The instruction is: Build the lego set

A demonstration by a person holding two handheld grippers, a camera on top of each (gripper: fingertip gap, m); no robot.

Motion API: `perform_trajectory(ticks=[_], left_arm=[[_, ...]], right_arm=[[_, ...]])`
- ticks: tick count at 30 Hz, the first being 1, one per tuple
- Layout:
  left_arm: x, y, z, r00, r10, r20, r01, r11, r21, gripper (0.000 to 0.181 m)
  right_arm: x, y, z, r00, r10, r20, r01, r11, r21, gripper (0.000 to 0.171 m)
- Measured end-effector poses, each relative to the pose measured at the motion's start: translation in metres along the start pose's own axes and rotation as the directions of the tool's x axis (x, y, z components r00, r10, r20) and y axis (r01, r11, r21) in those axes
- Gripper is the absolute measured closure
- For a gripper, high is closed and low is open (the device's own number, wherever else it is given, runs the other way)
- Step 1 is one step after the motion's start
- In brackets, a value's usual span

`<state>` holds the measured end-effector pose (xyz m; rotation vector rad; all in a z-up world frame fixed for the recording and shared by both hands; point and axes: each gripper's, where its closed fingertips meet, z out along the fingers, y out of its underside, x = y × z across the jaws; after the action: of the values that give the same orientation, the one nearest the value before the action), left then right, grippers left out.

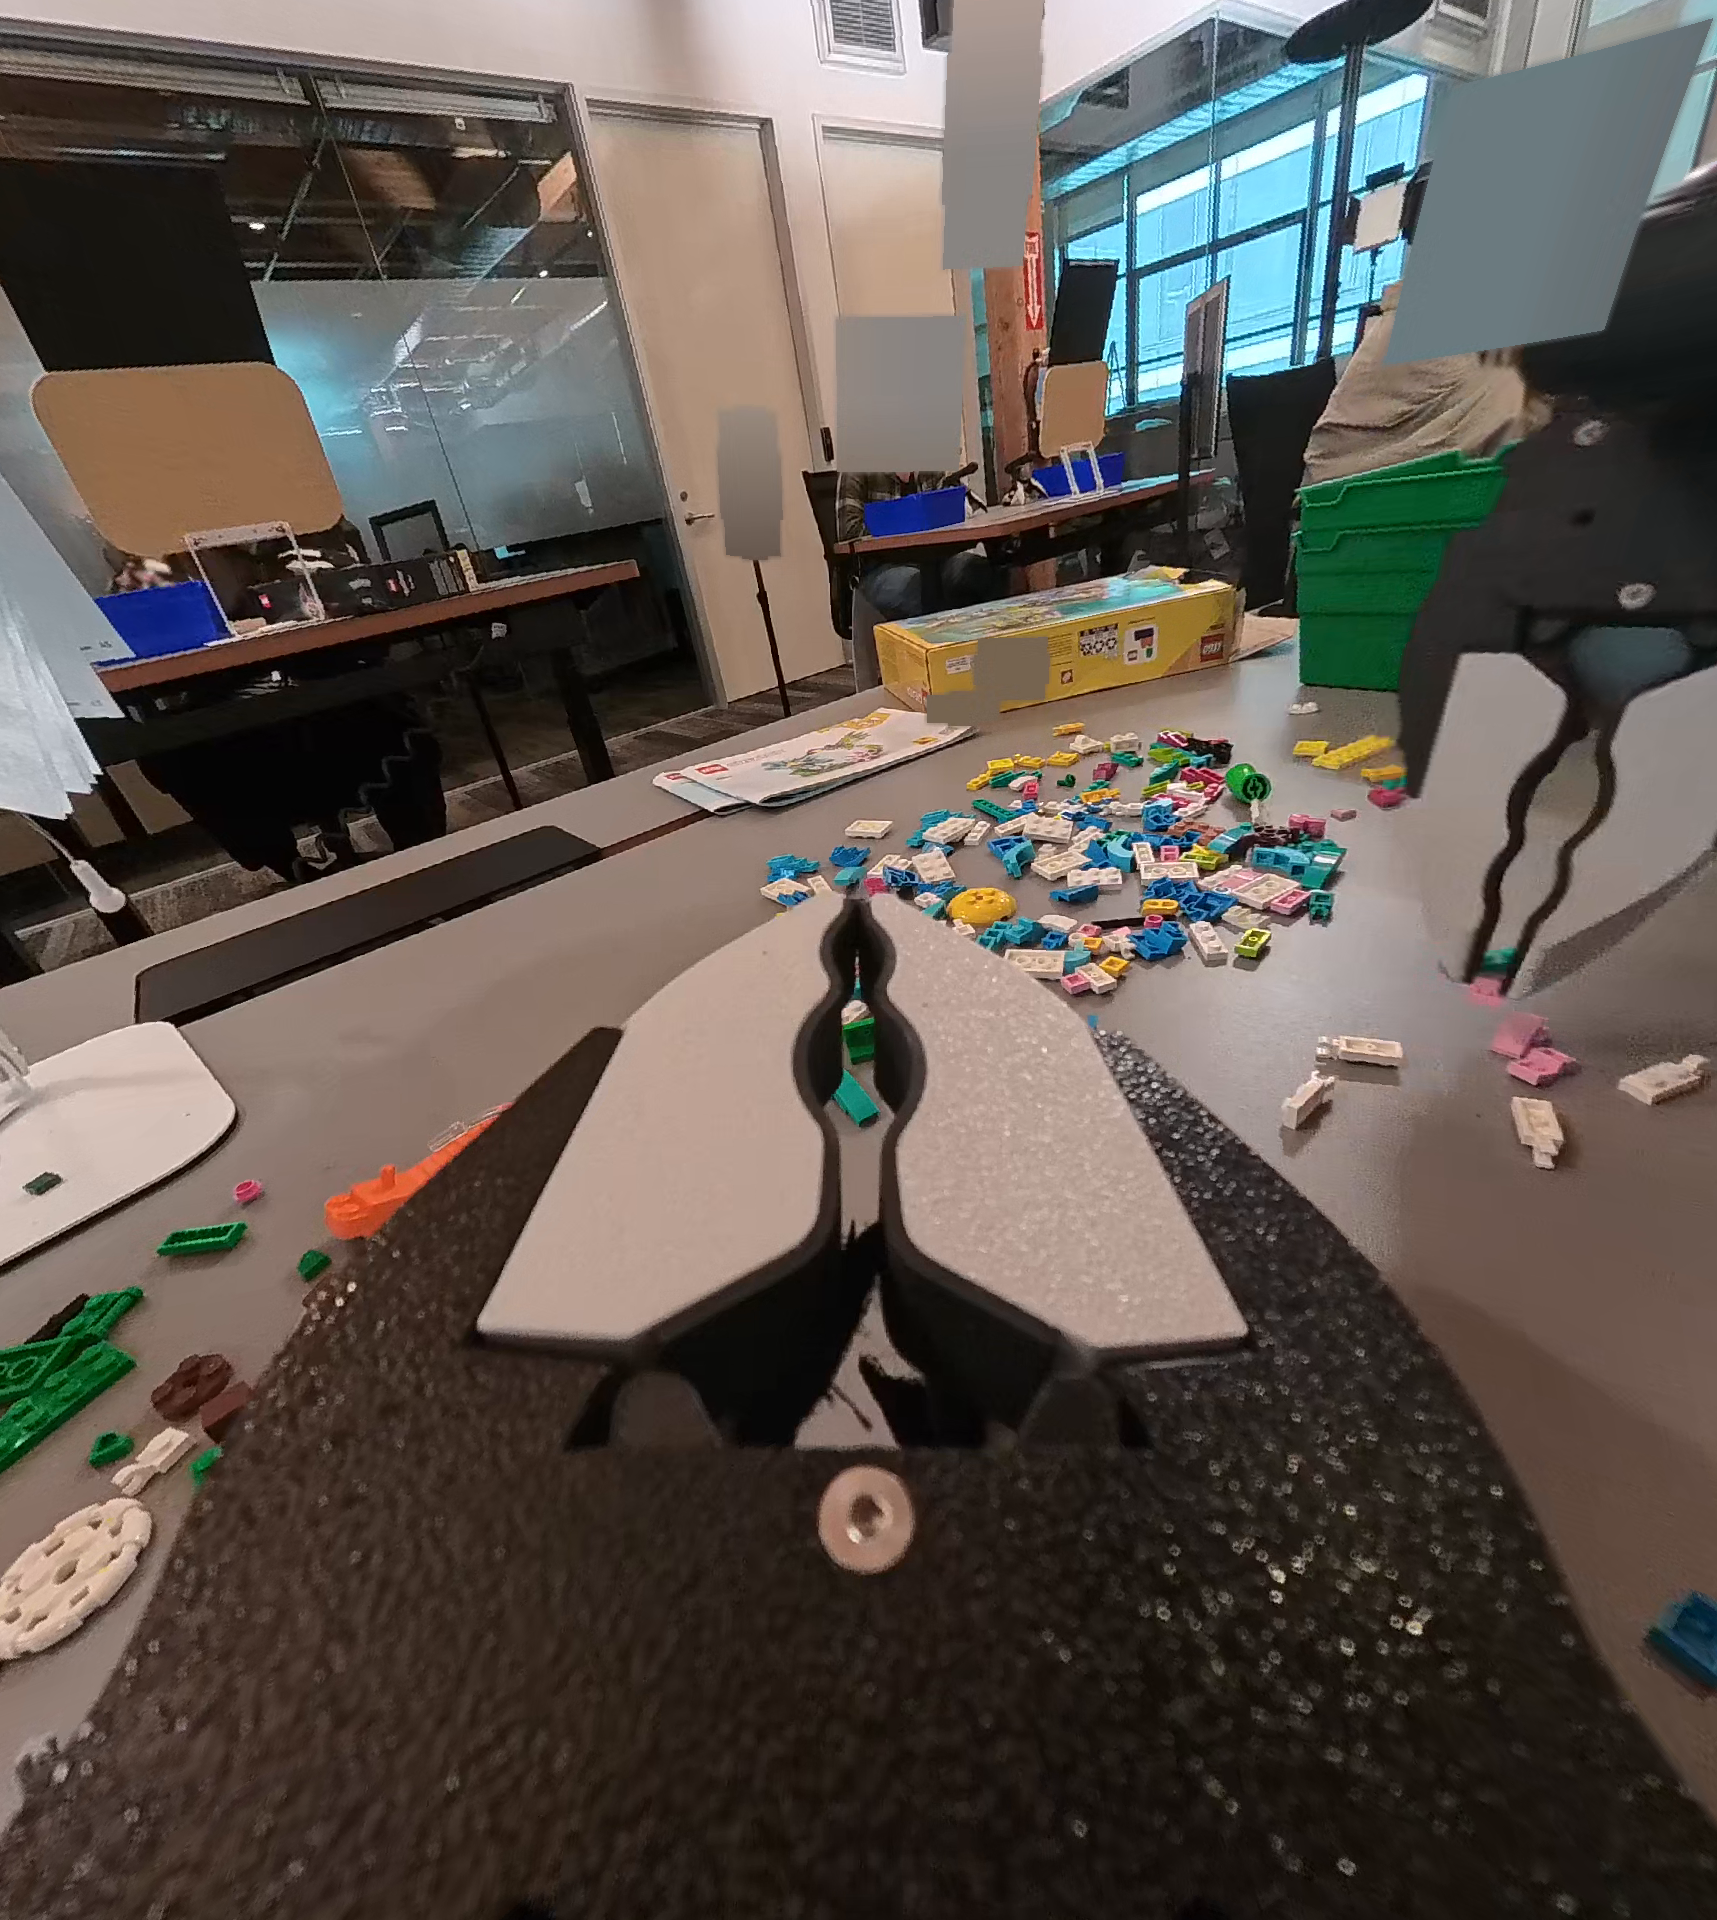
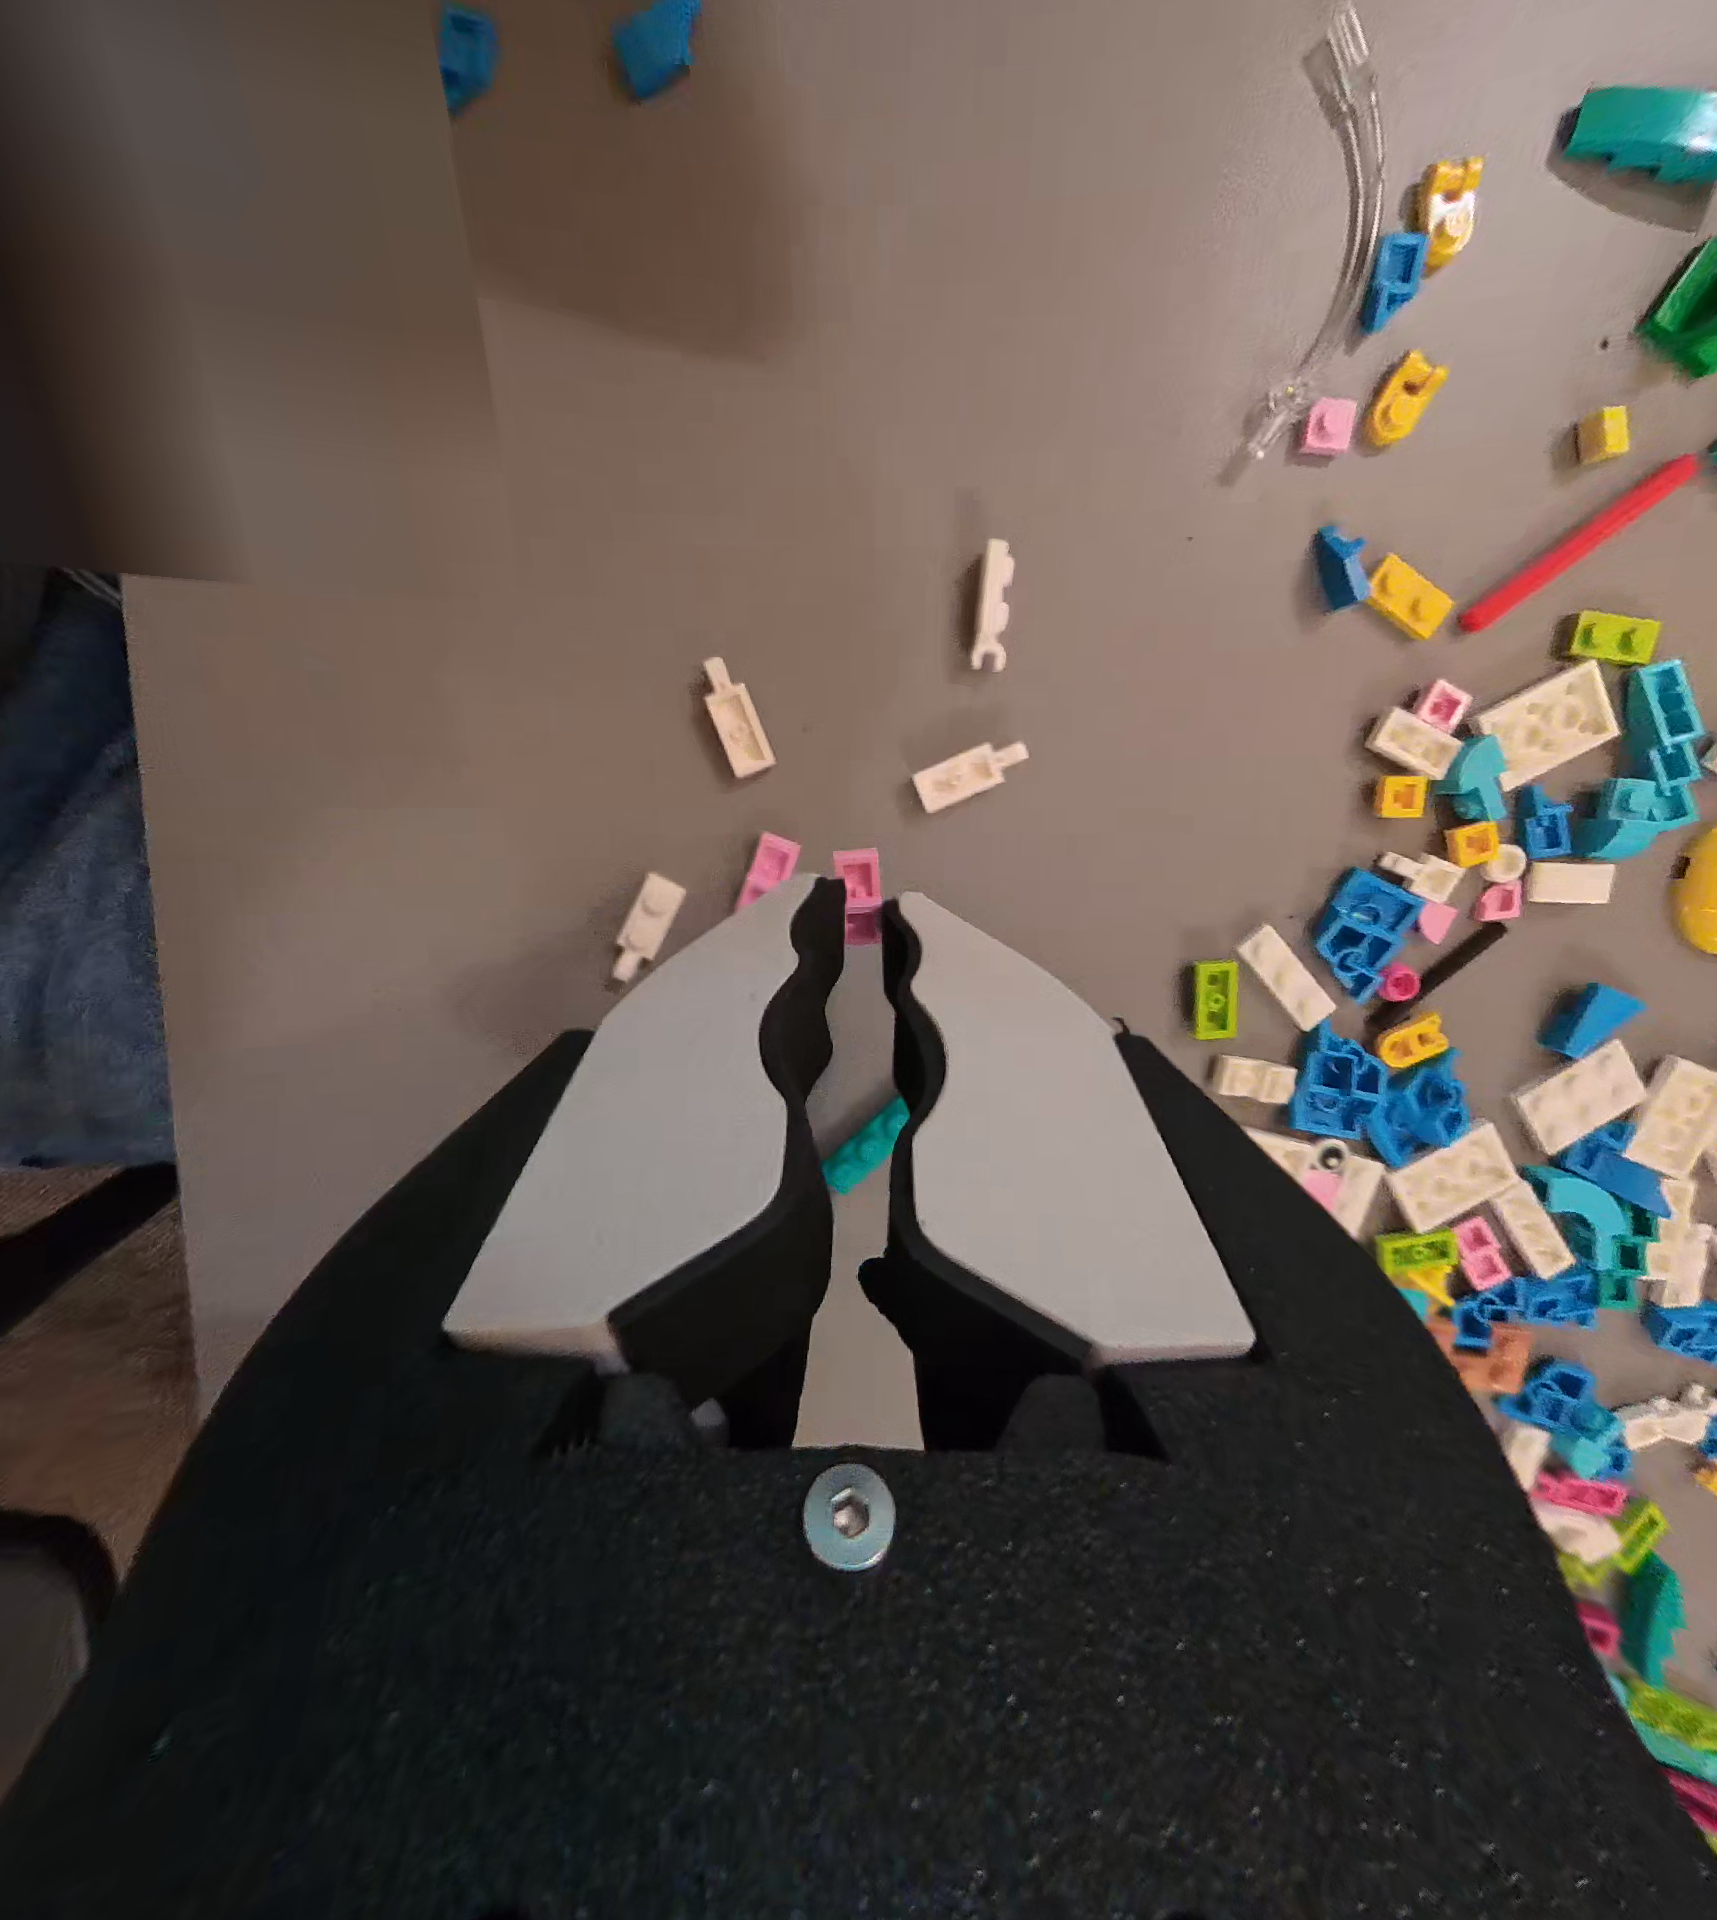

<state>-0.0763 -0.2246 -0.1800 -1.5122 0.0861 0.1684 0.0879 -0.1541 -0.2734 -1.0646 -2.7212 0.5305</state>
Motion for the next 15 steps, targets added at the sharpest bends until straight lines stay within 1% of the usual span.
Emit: perform_trajectory(ticks=[2,6,8,11,13,15], left_arm=[[0.000,0.001,0.000,1.000,-0.002,-0.003,0.002,1.000,-0.003,0.181],[0.000,0.001,0.000,1.000,-0.002,-0.003,0.002,1.000,-0.005,0.181],[0.000,0.001,0.000,1.000,-0.002,-0.003,0.002,1.000,-0.006,0.181],[0.001,0.001,0.000,1.000,0.002,-0.004,-0.002,1.000,-0.006,0.181],[0.001,0.001,0.001,1.000,0.002,-0.004,-0.002,1.000,-0.007,0.181],[0.001,0.001,0.000,1.000,0.002,-0.004,-0.002,1.000,-0.007,0.181]], right_arm=[[-0.001,0.002,-0.001,0.999,0.009,-0.054,-0.009,1.000,0.006,0.162],[0.016,0.014,-0.022,0.987,0.098,-0.130,-0.090,0.994,0.068,0.150],[0.034,0.034,-0.029,0.969,0.144,-0.201,-0.140,0.990,0.036,0.150],[0.054,0.063,-0.030,0.949,0.180,-0.260,-0.195,0.980,-0.033,0.150],[0.070,0.073,-0.030,0.929,0.193,-0.317,-0.217,0.975,-0.042,0.155],[0.079,0.079,-0.028,0.922,0.221,-0.319,-0.244,0.969,-0.035,0.156]])
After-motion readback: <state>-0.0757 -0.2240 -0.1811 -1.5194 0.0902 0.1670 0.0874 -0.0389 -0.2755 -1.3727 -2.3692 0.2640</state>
